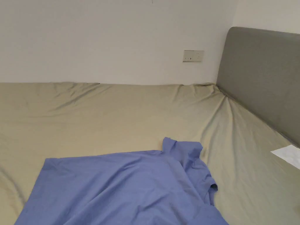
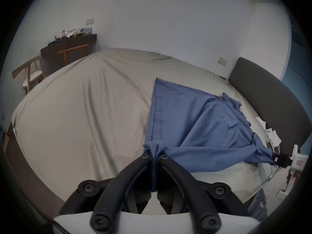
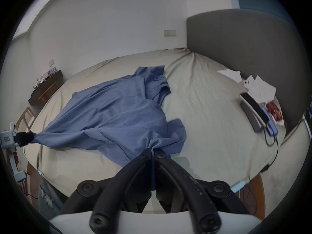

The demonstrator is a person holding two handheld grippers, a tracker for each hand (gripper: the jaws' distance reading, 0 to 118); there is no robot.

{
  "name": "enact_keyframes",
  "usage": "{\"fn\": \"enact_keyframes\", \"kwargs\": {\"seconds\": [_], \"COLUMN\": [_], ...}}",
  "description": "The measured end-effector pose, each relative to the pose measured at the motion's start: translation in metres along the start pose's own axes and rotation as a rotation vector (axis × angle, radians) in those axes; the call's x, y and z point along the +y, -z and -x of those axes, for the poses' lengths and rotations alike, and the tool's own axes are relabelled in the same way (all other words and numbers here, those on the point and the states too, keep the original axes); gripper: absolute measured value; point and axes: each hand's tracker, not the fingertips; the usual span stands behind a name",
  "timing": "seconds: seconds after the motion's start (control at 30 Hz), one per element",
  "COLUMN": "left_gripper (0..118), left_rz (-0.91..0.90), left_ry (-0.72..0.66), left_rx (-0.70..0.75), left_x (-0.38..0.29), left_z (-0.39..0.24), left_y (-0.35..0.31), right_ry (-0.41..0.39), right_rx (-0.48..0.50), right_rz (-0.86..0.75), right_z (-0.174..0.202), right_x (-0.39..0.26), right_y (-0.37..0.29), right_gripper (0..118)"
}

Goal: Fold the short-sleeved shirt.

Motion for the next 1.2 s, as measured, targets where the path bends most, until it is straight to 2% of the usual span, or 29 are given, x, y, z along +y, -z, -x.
{"fn": "enact_keyframes", "kwargs": {"seconds": [0.13,0.33,0.5,0.57,0.6,0.63,0.7,0.73,0.77,0.8,0.83,0.87,0.97,1.0,1.03,1.1,1.2], "left_gripper": [3,3,3,4,9,30,81,95,93,85,70,51,30,12,2,0,0], "left_rz": [0.027,0.062,0.095,0.11,0.115,0.12,0.129,0.125,0.12,0.089,0.053,0.018,-0.045,-0.052,-0.055,-0.055,0.0], "left_ry": [-0.039,-0.085,-0.078,-0.067,-0.066,-0.07,-0.082,-0.098,-0.118,-0.146,-0.158,-0.167,-0.144,-0.139,-0.14,-0.135,-0.106], "left_rx": [0.028,0.068,0.1,0.117,0.118,0.119,0.139,0.142,0.138,0.113,0.085,0.075,0.12,0.13,0.131,0.115,0.112], "left_x": [-0.018,-0.032,-0.039,-0.04,-0.04,-0.04,-0.042,-0.044,-0.044,-0.044,-0.044,-0.043,-0.044,-0.044,-0.043,-0.05,-0.053], "left_z": [0.009,0.022,0.02,0.017,0.017,0.017,0.019,0.02,0.02,0.019,0.018,0.015,0.002,-0.001,-0.003,0.006,0.001], "left_y": [-0.003,-0.001,0.011,0.017,0.019,0.02,0.018,0.013,0.004,-0.008,-0.021,-0.034,-0.056,-0.058,-0.059,-0.049,-0.039], "right_ry": [0.036,0.026,-0.044,-0.054,-0.053,-0.053,-0.026,0.0,0.031,0.076,0.122,0.158,0.158,0.143,0.134,0.074,0.127], "right_rx": [-0.013,-0.057,-0.115,-0.118,-0.12,-0.127,-0.148,-0.16,-0.151,-0.132,-0.126,-0.125,-0.107,-0.144,-0.186,-0.145,-0.101], "right_rz": [0.021,0.074,0.122,0.142,0.161,0.178,0.17,0.174,0.157,0.12,0.073,0.034,-0.006,-0.021,-0.02,-0.006,0.024], "right_z": [-0.006,-0.011,0.005,0.008,0.008,0.007,0.004,0.0,-0.003,-0.005,-0.007,-0.009,-0.009,-0.004,-0.002,-0.001,0.003], "right_x": [-0.025,-0.046,-0.059,-0.06,-0.059,-0.058,-0.058,-0.055,-0.054,-0.053,-0.051,-0.049,-0.044,-0.042,-0.044,-0.045,-0.049], "right_y": [-0.011,-0.005,0.012,0.019,0.022,0.025,0.024,0.02,0.011,-0.001,-0.014,-0.026,-0.046,-0.048,-0.048,-0.046,-0.038], "right_gripper": [6,6,6,11,21,40,76,85,85,85,82,73,53,24,2,1,1]}}
